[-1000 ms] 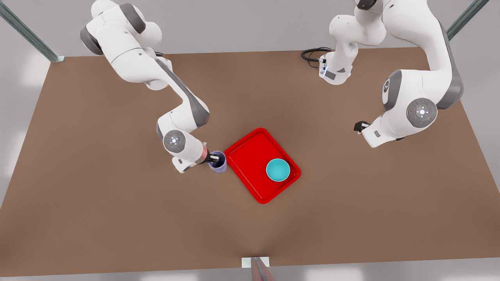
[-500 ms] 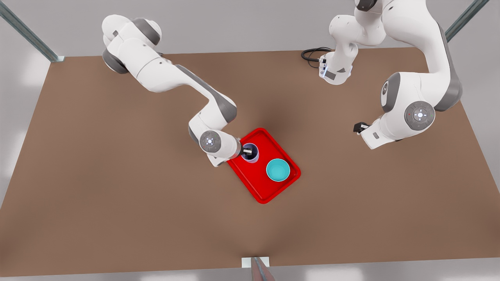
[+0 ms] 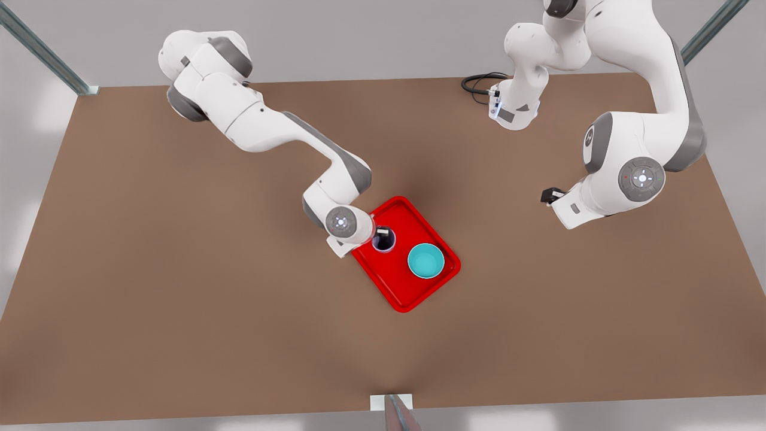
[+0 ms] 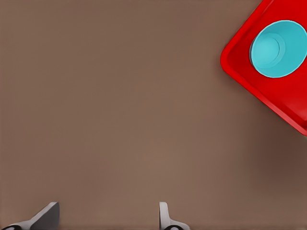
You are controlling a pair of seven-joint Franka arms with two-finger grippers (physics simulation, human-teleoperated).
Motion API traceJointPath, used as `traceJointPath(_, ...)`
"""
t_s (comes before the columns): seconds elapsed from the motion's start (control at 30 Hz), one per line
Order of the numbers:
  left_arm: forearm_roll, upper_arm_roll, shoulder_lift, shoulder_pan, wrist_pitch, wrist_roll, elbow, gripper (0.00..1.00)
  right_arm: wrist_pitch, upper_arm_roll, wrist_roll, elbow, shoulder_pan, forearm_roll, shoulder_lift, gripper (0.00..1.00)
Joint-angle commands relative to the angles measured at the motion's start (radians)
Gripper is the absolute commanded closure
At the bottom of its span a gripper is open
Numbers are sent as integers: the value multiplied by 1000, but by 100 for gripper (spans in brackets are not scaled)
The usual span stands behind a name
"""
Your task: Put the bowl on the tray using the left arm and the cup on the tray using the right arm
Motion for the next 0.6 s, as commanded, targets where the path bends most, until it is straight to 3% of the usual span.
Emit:
traceJointPath(0.0, 0, 0, 0, 0, 0, 0, 0, 0, 0, 0, 0, 0, 0, 0, 1, 33)
traceJointPath(0.23, -3, -3, 12, 0, 3, -6, 11, 0, -5, -3, -29, 21, -26, -11, -19, 29)
traceJointPath(0.27, -3, -9, 24, -2, 0, -6, 40, 0, -5, -3, -40, 32, -87, -11, -73, 8)
traceJointPath(0.3, -5, -11, 24, -2, -2, -6, 49, 0, -9, -5, -70, 32, -176, -17, -136, 0)
traceJointPath(0.37, -5, -11, 26, -3, -2, -6, 49, 0, -86, -6, -262, 18, -363, -146, -271, 0)
traceJointPath(0.43, -3, -11, 26, -3, -2, -6, 49, 0, -284, -149, -365, -67, -403, -134, -524, 0)
traceJointPath(0.47, -2, -11, 26, -5, -2, -6, 49, 0, -362, -198, -458, -71, -402, -98, -561, 0)
traceJointPath(0.5, -2, -11, 26, -5, -2, -6, 49, 0, -385, -369, -582, -145, -329, -14, -639, 0)
traceJointPath(0.57, 0, -11, 24, -5, -3, -6, 49, 0, -411, -413, -748, -248, -322, 9, -717, 0)
